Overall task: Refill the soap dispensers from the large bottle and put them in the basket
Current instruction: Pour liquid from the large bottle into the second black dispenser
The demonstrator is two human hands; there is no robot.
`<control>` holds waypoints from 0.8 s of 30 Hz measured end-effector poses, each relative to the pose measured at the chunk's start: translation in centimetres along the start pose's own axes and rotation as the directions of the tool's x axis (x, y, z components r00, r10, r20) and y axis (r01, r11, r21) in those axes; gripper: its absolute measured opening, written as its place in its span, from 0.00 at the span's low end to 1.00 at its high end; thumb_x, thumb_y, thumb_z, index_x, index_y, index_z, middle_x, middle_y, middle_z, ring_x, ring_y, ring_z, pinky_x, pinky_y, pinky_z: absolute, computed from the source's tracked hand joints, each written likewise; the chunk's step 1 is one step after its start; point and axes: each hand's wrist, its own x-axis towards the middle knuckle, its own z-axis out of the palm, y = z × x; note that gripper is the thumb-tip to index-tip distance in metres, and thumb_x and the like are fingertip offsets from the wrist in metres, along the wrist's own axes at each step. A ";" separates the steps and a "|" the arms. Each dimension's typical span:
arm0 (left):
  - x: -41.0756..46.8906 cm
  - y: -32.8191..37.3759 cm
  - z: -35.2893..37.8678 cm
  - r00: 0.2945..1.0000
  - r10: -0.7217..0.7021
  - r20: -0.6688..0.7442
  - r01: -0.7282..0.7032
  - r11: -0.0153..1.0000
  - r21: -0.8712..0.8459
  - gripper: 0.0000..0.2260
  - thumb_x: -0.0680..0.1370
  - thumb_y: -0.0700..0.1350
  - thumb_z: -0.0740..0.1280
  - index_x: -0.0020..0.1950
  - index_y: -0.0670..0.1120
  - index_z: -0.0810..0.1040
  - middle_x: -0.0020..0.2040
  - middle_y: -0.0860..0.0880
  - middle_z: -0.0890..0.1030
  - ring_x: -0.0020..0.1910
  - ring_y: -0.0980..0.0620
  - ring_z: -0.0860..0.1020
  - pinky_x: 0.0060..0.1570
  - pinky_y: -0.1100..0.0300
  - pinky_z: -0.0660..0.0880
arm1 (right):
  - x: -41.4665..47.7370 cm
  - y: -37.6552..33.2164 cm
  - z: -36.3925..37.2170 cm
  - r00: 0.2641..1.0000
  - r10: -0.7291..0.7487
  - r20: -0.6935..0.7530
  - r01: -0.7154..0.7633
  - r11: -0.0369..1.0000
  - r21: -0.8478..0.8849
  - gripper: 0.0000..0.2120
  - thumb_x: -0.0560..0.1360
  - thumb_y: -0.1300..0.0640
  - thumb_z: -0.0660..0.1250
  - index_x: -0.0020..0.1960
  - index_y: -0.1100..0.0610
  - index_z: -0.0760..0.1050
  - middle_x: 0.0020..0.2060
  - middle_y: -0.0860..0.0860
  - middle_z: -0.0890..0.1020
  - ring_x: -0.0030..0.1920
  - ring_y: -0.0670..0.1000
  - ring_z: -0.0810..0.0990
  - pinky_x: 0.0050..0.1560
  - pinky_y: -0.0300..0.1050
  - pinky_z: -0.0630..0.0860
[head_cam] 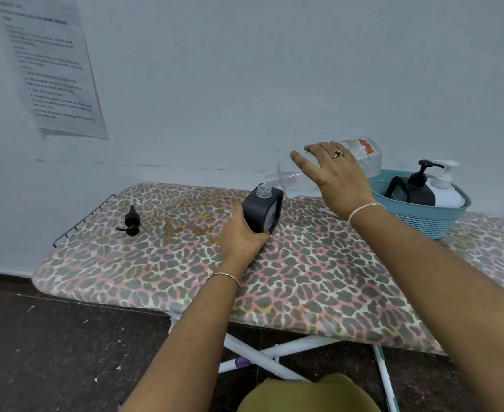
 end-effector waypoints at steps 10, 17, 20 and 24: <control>0.0 0.0 0.0 1.000 0.006 0.004 -0.005 1.000 -0.009 0.29 0.64 0.44 0.77 0.61 0.49 0.67 0.54 0.50 0.80 0.47 0.51 0.77 0.38 0.60 0.71 | 0.0 0.1 0.3 0.999 -0.008 -0.041 0.009 1.000 0.016 0.38 0.62 0.76 0.69 0.70 0.59 0.69 0.59 0.64 0.76 0.58 0.64 0.76 0.64 0.59 0.70; 0.0 -0.1 -0.1 1.000 -0.007 0.003 0.007 1.000 -0.006 0.28 0.64 0.44 0.76 0.60 0.48 0.68 0.52 0.50 0.80 0.46 0.49 0.77 0.38 0.59 0.71 | -0.8 -0.2 1.2 0.997 0.060 -0.039 -0.056 0.995 0.086 0.40 0.60 0.78 0.68 0.70 0.59 0.69 0.59 0.63 0.77 0.58 0.64 0.77 0.58 0.58 0.74; 0.1 0.0 0.0 1.000 -0.006 0.004 0.006 1.000 -0.005 0.28 0.64 0.44 0.77 0.60 0.48 0.68 0.53 0.50 0.80 0.45 0.50 0.76 0.38 0.60 0.70 | -1.1 -0.4 1.3 0.996 0.090 -0.019 -0.087 0.989 0.120 0.42 0.59 0.77 0.69 0.71 0.59 0.68 0.60 0.63 0.77 0.59 0.64 0.77 0.56 0.57 0.74; 0.1 0.0 -0.1 1.000 -0.009 0.004 0.009 1.000 -0.004 0.29 0.65 0.44 0.77 0.61 0.49 0.68 0.53 0.50 0.79 0.43 0.53 0.73 0.38 0.60 0.70 | -1.5 -0.8 1.6 0.990 0.130 0.047 -0.136 0.976 0.168 0.43 0.60 0.74 0.71 0.73 0.58 0.65 0.62 0.61 0.76 0.59 0.62 0.76 0.56 0.55 0.74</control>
